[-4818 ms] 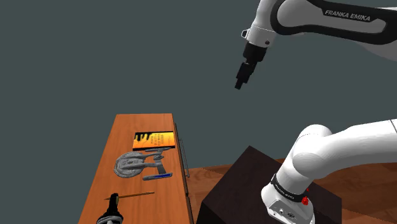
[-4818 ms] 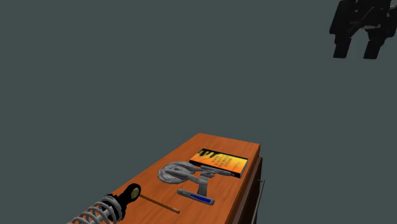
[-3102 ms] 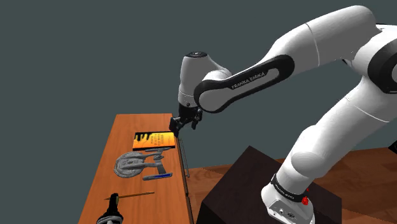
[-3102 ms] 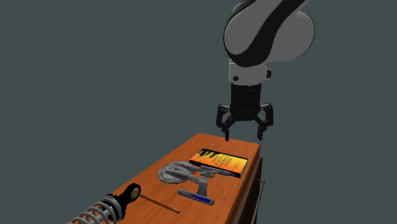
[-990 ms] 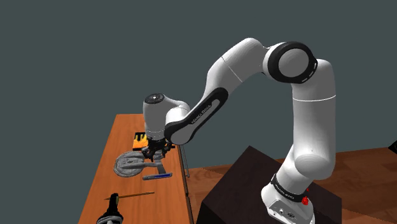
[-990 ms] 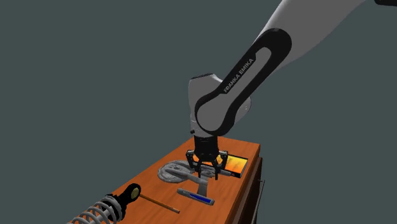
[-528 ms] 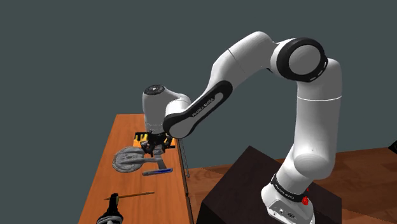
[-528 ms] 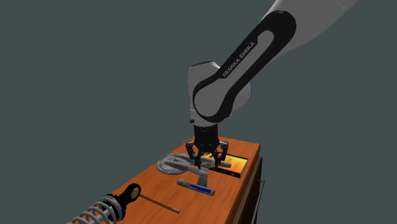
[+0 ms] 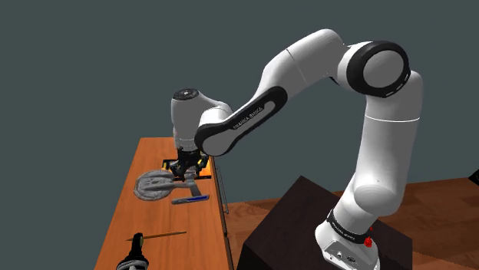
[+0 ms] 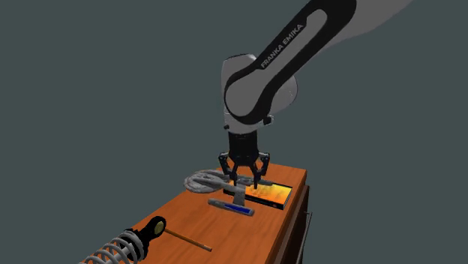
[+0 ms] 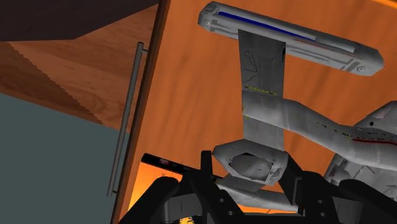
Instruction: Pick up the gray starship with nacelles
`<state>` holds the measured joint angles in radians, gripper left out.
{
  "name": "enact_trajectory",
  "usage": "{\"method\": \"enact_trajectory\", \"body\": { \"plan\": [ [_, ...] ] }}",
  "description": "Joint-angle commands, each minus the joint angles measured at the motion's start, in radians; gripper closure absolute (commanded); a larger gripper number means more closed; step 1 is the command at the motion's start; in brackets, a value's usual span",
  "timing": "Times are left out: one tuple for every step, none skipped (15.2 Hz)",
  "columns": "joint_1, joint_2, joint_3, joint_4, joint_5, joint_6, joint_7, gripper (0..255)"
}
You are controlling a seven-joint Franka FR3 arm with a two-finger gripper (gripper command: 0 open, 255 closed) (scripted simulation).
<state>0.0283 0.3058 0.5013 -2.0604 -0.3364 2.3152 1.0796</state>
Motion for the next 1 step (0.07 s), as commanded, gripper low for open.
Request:
{"method": "enact_trajectory", "body": {
  "plan": [
    [-0.002,-0.006,0.002,0.002,0.005,-0.006,-0.004,255]
  ]
}}
